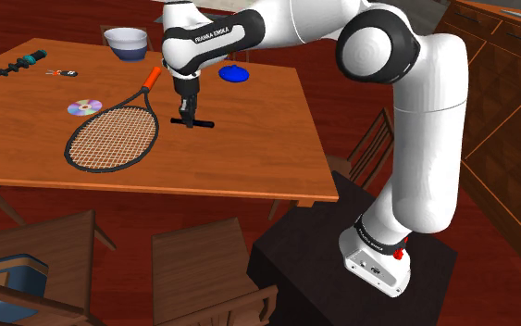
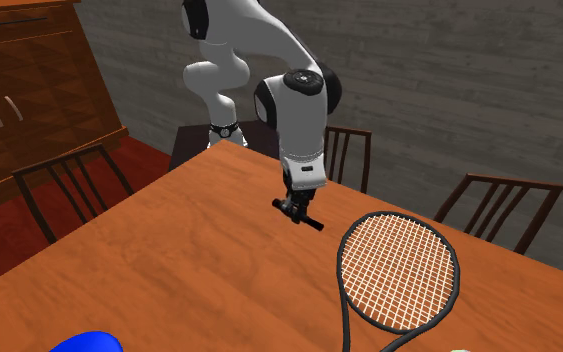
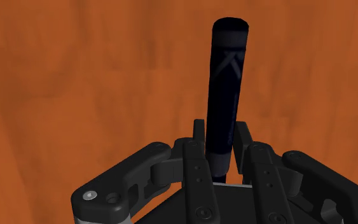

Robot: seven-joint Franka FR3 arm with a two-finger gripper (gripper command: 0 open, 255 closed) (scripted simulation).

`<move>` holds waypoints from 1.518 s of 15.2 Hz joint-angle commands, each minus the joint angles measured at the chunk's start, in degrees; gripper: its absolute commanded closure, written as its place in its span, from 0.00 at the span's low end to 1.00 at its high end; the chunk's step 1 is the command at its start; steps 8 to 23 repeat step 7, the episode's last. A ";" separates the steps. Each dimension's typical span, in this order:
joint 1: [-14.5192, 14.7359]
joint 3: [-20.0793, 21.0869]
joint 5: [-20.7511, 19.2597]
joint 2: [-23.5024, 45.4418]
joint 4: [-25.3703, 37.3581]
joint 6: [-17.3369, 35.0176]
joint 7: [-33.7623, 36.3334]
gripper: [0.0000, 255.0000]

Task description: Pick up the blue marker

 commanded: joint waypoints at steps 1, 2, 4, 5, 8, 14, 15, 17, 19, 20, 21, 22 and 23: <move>-0.02 0.02 0.04 -0.61 0.50 -1.13 0.01 1.00; -0.02 0.03 0.05 -0.85 0.91 -1.78 0.02 1.00; -0.03 0.05 0.07 -1.33 1.74 -3.09 0.04 1.00; -0.03 0.06 0.09 -1.55 2.18 -3.75 0.05 1.00; -0.03 0.06 0.09 -1.58 2.25 -3.85 0.06 1.00; -0.03 0.06 0.09 -1.58 2.25 -3.85 0.06 1.00; -0.03 0.06 0.09 -1.58 2.25 -3.85 0.06 1.00; -0.03 0.06 0.09 -1.58 2.25 -3.85 0.06 1.00; -0.03 0.06 0.09 -1.58 2.25 -3.85 0.06 1.00; -0.03 0.06 0.09 -1.58 2.25 -3.85 0.06 1.00; -0.03 0.06 0.09 -1.58 2.25 -3.85 0.06 1.00; -0.03 0.06 0.09 -1.58 2.25 -3.85 0.06 1.00; -0.03 0.06 0.09 -1.58 2.25 -3.85 0.06 1.00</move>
